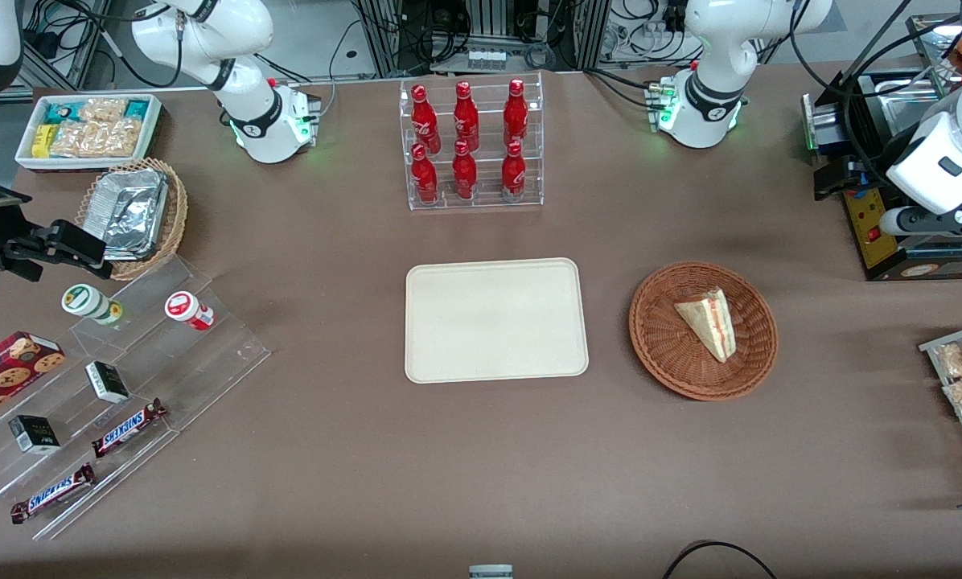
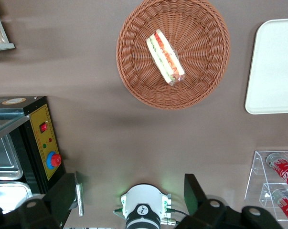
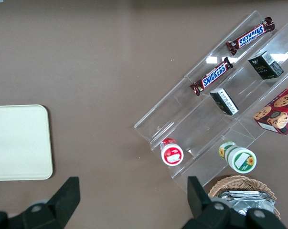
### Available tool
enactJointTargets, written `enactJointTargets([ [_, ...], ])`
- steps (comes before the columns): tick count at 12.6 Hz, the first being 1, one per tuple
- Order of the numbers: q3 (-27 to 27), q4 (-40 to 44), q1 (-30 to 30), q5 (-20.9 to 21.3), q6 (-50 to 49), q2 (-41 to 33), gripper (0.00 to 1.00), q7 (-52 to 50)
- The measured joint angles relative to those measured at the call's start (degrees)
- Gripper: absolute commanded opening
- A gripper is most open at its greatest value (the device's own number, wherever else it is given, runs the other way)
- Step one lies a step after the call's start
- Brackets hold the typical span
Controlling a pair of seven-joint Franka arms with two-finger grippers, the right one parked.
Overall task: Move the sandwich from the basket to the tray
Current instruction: 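Move the left gripper over the wrapped sandwich in the wicker basket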
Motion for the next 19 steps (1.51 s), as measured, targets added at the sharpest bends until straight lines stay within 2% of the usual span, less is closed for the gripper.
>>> enactJointTargets([
  [7,-1.35,-2.60,-0.36,-0.02,2.97,2.79,1.00,-0.07],
  [19,-4.04,-28.44,-0.44,-0.01,34.16,4.02,1.00,-6.45],
])
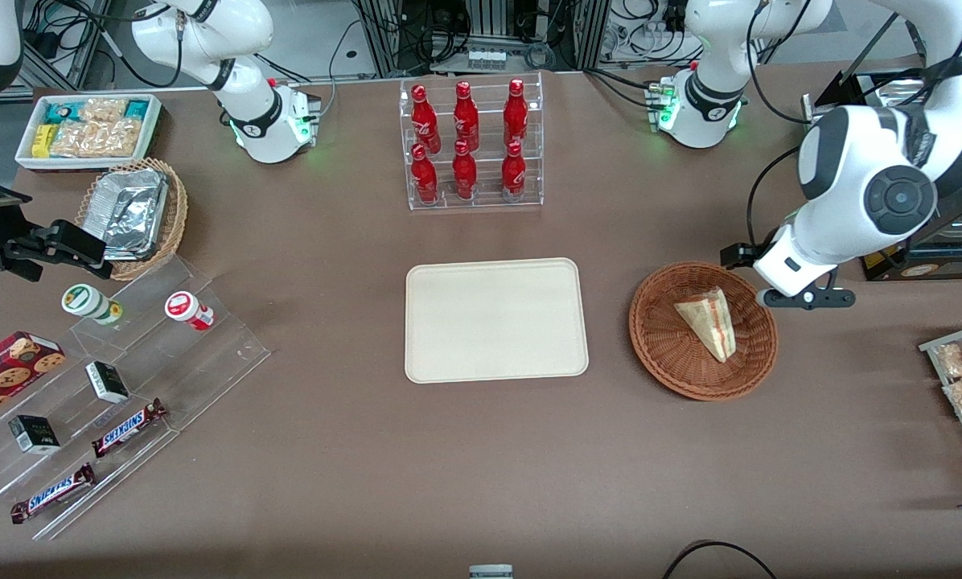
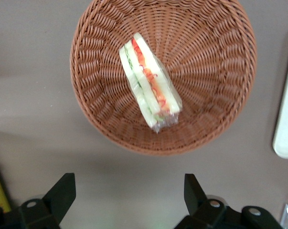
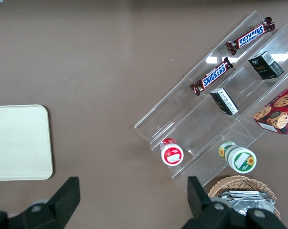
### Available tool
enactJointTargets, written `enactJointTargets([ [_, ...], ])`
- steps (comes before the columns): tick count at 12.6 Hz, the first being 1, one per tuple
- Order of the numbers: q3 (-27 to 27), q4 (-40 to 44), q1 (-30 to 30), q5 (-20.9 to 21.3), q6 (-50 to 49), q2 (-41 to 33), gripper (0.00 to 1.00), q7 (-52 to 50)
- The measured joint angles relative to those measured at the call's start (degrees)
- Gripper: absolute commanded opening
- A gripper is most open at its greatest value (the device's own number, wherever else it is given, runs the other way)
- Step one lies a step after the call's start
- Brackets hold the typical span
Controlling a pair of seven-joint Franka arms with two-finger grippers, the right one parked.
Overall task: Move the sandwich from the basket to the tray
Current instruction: 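Move the left gripper over the wrapped sandwich in the wicker basket, then lower the left gripper and close it on the sandwich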
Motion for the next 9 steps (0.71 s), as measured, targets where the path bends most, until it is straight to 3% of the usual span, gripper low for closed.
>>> enactJointTargets([
  [9,-1.36,-8.35,-0.07,0.00,16.07,0.00,1.00,-22.84],
])
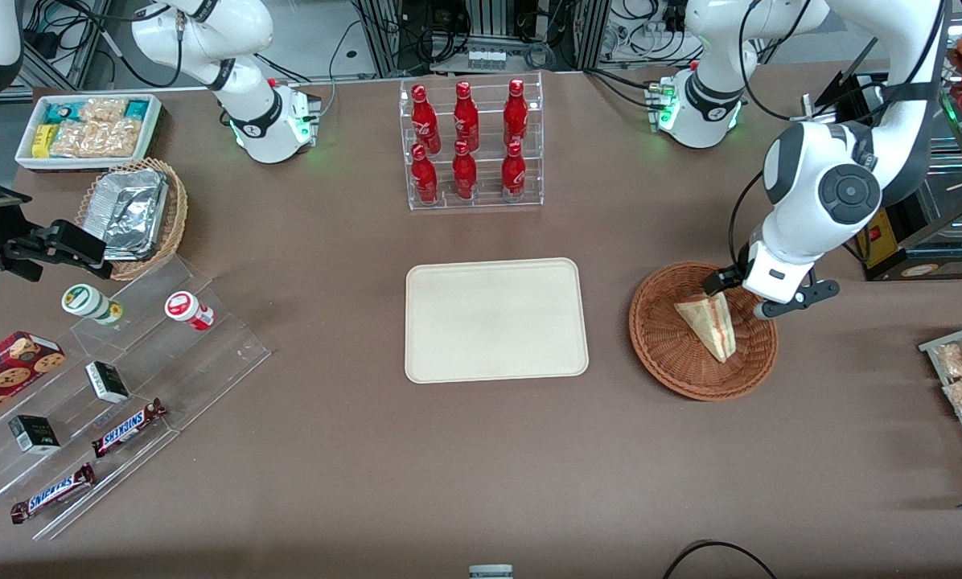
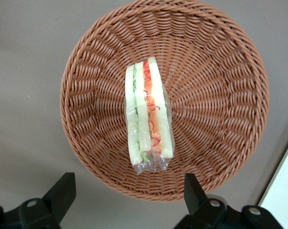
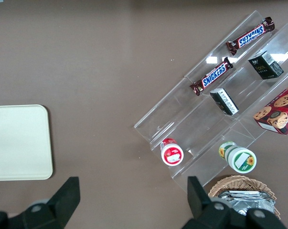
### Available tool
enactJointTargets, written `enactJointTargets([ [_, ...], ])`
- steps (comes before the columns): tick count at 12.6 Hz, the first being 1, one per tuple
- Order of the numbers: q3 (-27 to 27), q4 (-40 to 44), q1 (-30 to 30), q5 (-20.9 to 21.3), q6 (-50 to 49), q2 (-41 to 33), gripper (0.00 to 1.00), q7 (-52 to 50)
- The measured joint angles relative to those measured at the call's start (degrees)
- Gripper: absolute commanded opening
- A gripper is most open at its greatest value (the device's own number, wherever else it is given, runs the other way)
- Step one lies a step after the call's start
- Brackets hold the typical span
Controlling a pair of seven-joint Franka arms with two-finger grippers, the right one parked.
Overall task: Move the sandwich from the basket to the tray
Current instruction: 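Lower the left gripper and close it on the sandwich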
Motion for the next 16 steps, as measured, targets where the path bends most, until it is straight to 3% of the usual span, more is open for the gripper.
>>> enactJointTargets([
  [7,-0.98,-0.88,-0.03,0.00,4.98,3.28,1.00,-12.01],
  [14,-1.22,-0.92,-0.03,0.00,11.36,9.18,1.00,-13.23],
  [15,-1.22,-0.92,-0.03,0.00,11.57,9.80,0.88,-13.26],
  [16,-1.22,-0.92,-0.03,0.00,11.65,10.21,0.57,-13.29],
])
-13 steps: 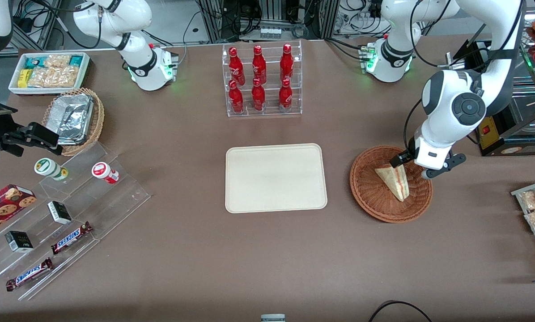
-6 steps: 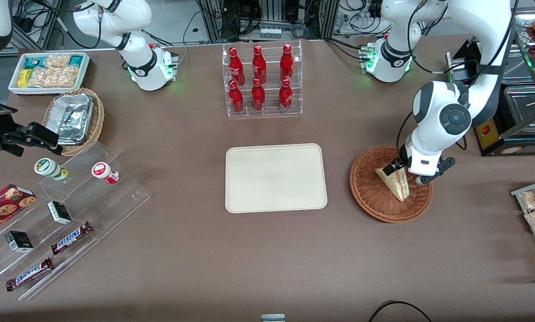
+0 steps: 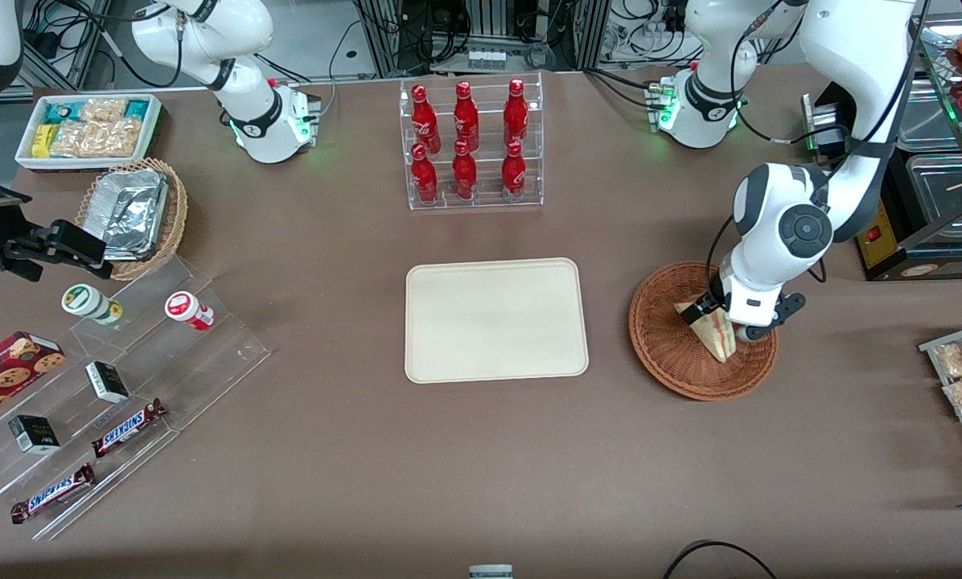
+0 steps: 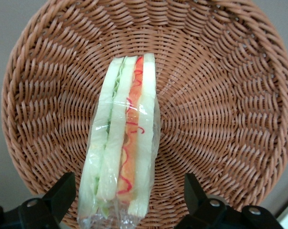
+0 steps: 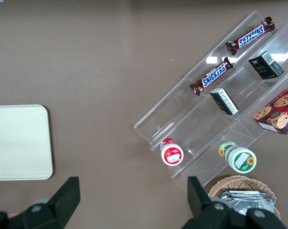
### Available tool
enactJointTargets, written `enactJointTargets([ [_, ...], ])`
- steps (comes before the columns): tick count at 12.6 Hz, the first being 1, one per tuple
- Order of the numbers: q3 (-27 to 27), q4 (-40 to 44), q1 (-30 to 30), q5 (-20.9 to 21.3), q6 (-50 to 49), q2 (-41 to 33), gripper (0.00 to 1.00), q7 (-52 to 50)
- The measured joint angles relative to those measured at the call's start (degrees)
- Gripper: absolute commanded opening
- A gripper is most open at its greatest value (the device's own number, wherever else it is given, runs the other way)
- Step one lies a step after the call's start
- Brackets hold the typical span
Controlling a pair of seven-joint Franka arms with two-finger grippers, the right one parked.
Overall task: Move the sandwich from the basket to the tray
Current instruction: 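Lower the left gripper and close it on the sandwich, then lift the sandwich and carry it over the cream tray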
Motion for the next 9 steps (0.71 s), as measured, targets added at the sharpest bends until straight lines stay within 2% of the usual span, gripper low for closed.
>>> enactJointTargets([
  [1,0.00,0.00,0.00,0.00,0.01,0.25,0.32,-0.01],
  [2,0.00,0.00,0.00,0.00,0.01,0.35,0.20,-0.01],
  [3,0.00,0.00,0.00,0.00,0.01,0.37,0.14,-0.01],
  [6,0.00,0.11,0.01,0.07,-0.37,0.26,0.12,0.42],
  [9,-0.19,2.25,0.01,0.07,-7.10,-1.23,0.12,2.64],
])
